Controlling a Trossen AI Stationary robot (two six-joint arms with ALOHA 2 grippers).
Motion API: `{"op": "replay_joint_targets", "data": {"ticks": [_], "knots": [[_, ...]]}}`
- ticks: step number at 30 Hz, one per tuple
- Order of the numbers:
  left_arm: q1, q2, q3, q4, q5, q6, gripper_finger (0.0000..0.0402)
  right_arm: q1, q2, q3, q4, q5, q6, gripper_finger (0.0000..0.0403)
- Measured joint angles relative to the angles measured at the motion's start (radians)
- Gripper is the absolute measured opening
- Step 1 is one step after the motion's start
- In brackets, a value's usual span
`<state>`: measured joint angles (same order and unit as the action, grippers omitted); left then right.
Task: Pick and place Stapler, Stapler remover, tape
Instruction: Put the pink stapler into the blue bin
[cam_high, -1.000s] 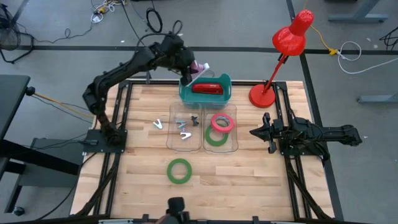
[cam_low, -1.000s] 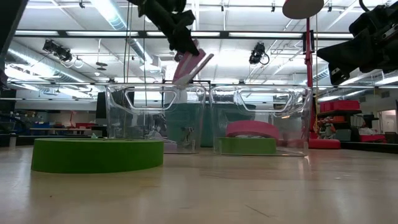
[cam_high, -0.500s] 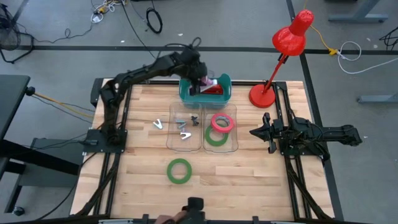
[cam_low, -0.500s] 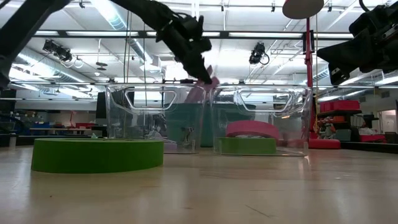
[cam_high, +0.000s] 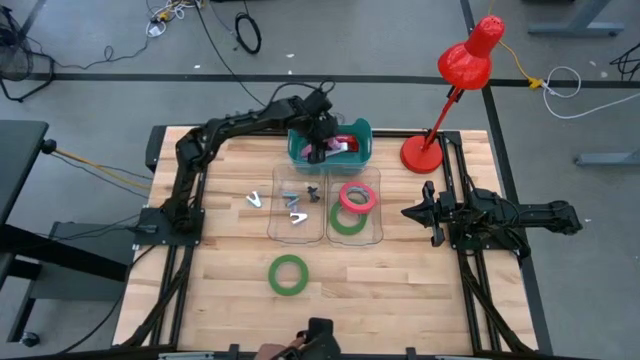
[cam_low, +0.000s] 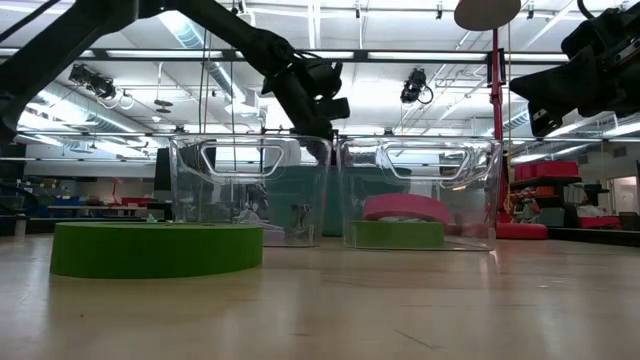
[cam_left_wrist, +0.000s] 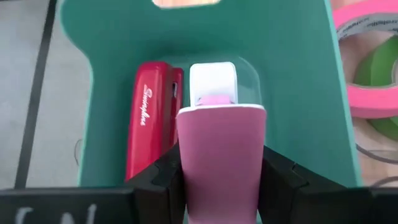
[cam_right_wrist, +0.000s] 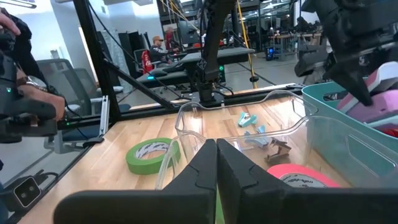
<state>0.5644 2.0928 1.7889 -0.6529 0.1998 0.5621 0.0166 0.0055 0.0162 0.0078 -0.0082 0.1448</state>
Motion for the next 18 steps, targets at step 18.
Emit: {"op": "replay_joint_targets", "data": {"ticks": [18], "knots": [[-0.008,0.015,0.000,-0.019,-0.049,0.107,0.0147,0.000,0.000,0.000,0.000,0.000,0.000,0.0006]]}}
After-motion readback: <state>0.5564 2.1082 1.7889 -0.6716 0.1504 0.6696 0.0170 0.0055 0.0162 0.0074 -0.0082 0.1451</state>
